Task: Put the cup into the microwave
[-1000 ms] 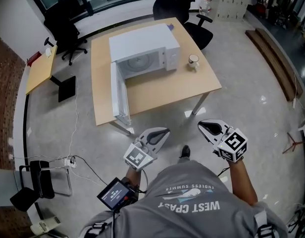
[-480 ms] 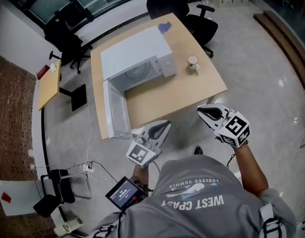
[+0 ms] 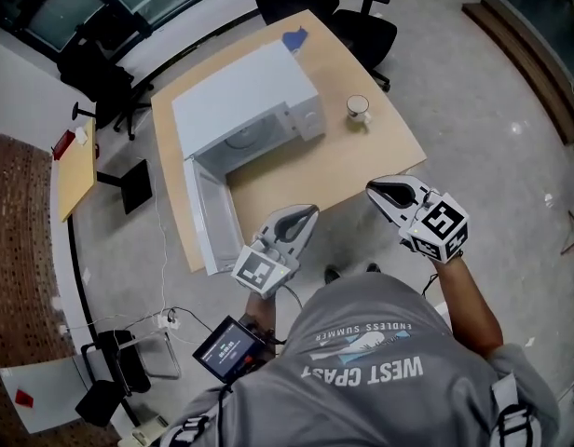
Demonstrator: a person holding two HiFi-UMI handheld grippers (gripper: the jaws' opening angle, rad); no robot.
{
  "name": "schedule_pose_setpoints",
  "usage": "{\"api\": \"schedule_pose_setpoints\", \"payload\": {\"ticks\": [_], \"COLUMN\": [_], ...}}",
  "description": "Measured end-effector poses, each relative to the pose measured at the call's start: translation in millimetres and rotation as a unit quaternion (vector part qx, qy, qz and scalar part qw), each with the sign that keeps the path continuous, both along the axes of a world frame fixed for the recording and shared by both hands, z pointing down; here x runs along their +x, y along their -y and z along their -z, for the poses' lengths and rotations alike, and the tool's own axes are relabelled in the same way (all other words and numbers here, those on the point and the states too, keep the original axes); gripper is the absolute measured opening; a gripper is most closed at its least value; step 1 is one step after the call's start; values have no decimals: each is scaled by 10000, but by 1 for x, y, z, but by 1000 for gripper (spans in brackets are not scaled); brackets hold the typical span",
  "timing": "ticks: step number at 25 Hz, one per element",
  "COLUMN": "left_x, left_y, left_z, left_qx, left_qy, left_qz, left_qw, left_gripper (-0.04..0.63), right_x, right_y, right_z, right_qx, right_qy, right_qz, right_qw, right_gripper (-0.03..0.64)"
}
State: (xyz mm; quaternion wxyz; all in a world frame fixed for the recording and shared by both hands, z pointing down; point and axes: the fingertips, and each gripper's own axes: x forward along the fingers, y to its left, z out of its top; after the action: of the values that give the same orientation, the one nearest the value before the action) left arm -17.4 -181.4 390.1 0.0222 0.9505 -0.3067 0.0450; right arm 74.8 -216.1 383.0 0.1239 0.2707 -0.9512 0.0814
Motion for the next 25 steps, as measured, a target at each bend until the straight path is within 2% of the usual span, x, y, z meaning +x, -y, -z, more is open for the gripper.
{"api": "schedule_pose_setpoints", "payload": {"ticks": [4, 8, 12, 16, 25], "left_x": [-10, -26, -37, -45, -60], "left_y": [13, 15, 13, 16, 26], "left_z": [11, 6, 1, -5, -4], "left_qx": [231, 226, 219, 172, 201], "left_qy": [-88, -110, -227, -308, -406], "left_qz": [-279, -486, -593, -600, -276], "left_qw": [9993, 9985, 9977, 9976, 9986], "left_gripper": [23, 23, 23, 23, 23], "right_x": [-14, -32, -40, -41, -66], "right_y": [13, 12, 5, 14, 38], "right_z": [0, 2, -10, -13, -3], "right_qx": [70, 118, -31, -38, 53], "right_qy": [-147, -119, -246, -316, -420], "right_qz": [-223, -431, -524, -645, -237], "right_qw": [9996, 9989, 9983, 9974, 9988], "right_gripper": [20, 20, 20, 20, 20]}}
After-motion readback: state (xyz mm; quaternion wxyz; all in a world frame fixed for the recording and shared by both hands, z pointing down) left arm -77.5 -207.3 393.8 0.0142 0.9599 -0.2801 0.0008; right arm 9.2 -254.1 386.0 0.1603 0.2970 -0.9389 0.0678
